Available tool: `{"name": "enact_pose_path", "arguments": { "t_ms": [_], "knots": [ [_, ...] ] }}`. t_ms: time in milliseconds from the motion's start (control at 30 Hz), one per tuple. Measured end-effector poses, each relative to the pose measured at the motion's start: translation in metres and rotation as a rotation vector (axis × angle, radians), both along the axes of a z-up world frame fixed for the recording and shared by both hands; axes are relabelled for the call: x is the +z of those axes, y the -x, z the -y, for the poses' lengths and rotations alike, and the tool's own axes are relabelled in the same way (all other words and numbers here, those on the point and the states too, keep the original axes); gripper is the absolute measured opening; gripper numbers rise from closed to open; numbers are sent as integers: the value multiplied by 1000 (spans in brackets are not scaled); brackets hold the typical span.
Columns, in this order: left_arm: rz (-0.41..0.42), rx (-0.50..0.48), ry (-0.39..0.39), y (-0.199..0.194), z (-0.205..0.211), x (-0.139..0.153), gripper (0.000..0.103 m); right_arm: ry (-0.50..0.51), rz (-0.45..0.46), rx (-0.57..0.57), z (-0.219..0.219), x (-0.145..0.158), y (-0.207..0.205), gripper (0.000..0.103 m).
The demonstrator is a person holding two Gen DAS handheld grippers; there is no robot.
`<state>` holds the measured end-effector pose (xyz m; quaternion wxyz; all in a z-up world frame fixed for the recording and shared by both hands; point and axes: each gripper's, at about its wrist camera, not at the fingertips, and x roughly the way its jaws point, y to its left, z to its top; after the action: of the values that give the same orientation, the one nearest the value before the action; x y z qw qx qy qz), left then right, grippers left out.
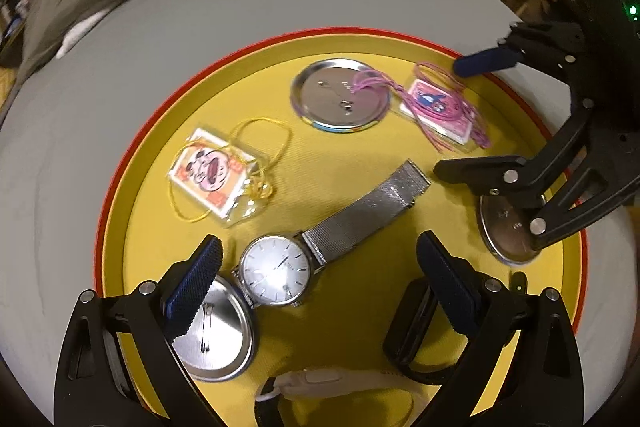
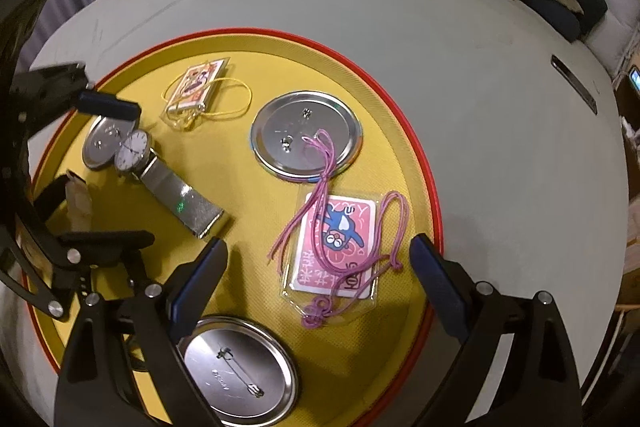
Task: Organize jewelry
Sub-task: 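Move the right tool over the pink-cord card badge while the left tool approaches the silver mesh watch, then grasp the pink-cord card badge with the right tool while the left tool grasps the silver mesh watch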
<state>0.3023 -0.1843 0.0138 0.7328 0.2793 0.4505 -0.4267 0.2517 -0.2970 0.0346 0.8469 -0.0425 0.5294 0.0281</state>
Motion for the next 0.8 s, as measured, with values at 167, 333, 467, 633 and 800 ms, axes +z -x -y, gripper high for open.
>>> {"name": "enact_pose_path", "arguments": {
  "t_ms": [167,333,467,633,800],
  "knots": [
    [10,-62,-13,-4,0,-1,96,32,3,34,-10,-3,4,88],
    [-34,-65,-63,-21,0,-5,94,-15,14,42,-14,-5,7,84],
    [-34,-100,-61,-25,-3,-5,74,-21,19,41,-13,-5,8,83],
    [-41,-125,-43,-24,-6,-5,66,-27,17,32,-11,-5,6,84],
    [-28,-153,-25,-14,-11,-2,62,-27,33,31,-7,-4,3,83]
  ]
}}
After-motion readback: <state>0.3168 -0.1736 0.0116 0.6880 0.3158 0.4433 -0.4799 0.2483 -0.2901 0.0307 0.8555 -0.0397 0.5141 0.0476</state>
